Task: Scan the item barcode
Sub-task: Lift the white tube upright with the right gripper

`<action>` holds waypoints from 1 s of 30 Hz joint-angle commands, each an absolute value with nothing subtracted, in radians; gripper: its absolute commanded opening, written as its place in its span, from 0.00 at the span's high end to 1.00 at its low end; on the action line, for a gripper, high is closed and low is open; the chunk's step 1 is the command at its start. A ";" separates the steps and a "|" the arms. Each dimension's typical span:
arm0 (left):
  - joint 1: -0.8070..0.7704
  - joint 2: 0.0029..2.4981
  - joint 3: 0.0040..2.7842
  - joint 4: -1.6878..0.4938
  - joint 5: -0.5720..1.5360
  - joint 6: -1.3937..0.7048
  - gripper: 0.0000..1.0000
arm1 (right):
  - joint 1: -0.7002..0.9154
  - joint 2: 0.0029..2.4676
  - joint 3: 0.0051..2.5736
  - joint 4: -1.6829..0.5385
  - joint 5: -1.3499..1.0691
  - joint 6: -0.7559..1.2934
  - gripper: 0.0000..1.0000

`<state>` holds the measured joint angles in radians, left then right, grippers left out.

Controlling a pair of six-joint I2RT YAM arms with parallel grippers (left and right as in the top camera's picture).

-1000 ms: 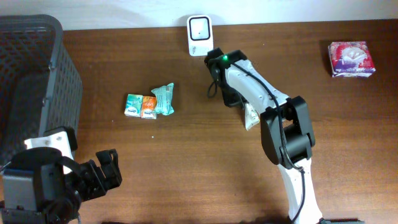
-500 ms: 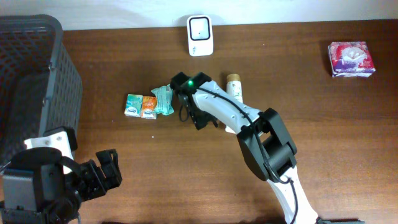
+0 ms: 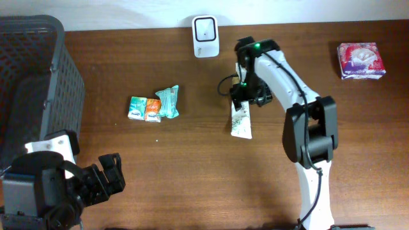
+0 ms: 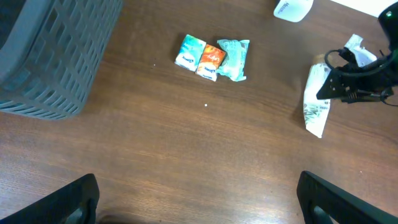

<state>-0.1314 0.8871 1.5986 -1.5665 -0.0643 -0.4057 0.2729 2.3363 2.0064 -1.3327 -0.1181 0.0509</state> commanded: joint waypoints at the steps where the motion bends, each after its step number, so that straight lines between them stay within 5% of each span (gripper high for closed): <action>1: -0.130 0.886 1.600 -1.565 -0.075 -0.411 0.01 | 0.281 2.314 1.976 -1.304 -0.229 0.004 0.27; 7: -0.130 0.886 1.600 -1.565 -0.075 -0.411 0.01 | 0.289 2.314 1.843 -1.154 -0.226 0.019 0.34; 10: -0.130 0.886 1.600 -1.565 -0.075 -0.411 0.01 | 0.302 2.313 1.823 -1.152 -0.229 0.039 0.73; 13: -0.130 0.886 1.600 -1.565 -0.075 -0.411 0.01 | 0.303 2.312 1.834 -1.164 -0.230 0.087 0.96; 30: -0.130 0.886 1.600 -1.565 -0.075 -0.411 0.01 | 0.409 2.300 2.002 -1.265 -0.303 0.137 0.96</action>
